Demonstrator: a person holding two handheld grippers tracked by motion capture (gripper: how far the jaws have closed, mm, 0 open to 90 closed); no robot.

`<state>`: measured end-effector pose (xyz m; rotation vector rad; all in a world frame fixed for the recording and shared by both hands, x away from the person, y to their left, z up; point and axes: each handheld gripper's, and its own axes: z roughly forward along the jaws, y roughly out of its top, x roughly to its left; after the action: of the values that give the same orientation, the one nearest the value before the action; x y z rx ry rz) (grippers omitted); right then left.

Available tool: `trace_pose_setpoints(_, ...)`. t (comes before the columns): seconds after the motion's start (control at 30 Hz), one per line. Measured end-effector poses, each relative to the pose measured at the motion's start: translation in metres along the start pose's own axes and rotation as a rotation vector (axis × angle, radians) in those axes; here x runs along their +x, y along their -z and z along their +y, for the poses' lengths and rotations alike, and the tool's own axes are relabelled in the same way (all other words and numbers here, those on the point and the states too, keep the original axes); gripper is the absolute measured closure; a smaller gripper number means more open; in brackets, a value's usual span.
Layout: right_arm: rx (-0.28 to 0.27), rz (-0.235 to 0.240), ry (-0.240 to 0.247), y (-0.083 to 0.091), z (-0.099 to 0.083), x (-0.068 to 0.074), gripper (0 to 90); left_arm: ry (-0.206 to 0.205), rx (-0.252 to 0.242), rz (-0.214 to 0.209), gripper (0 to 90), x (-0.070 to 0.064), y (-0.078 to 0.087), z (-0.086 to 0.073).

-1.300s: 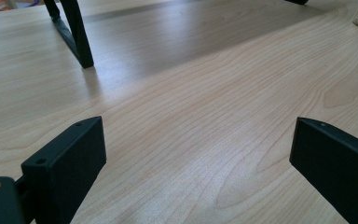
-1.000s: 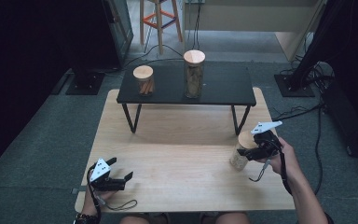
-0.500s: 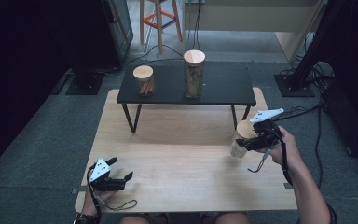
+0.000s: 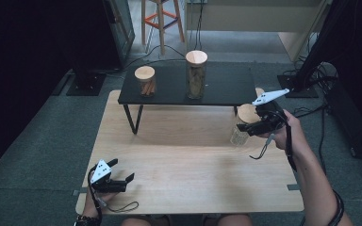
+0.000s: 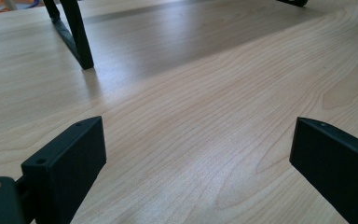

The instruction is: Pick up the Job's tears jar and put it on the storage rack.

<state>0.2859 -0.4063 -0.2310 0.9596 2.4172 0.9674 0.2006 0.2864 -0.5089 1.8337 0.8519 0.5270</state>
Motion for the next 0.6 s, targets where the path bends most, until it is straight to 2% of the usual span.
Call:
trace_pose_setpoints(0.3,0.002,0.017,0.021,0.007,0.027,-0.005,25.0,0.004,-0.001,-0.002,3.7,0.001,0.000,0.000)
trace_pose_setpoints(0.6,-0.004,0.003,0.025,0.016,0.046,-0.006,25.0,0.006,-0.003,-0.002,3.7,0.001,0.000,0.000)
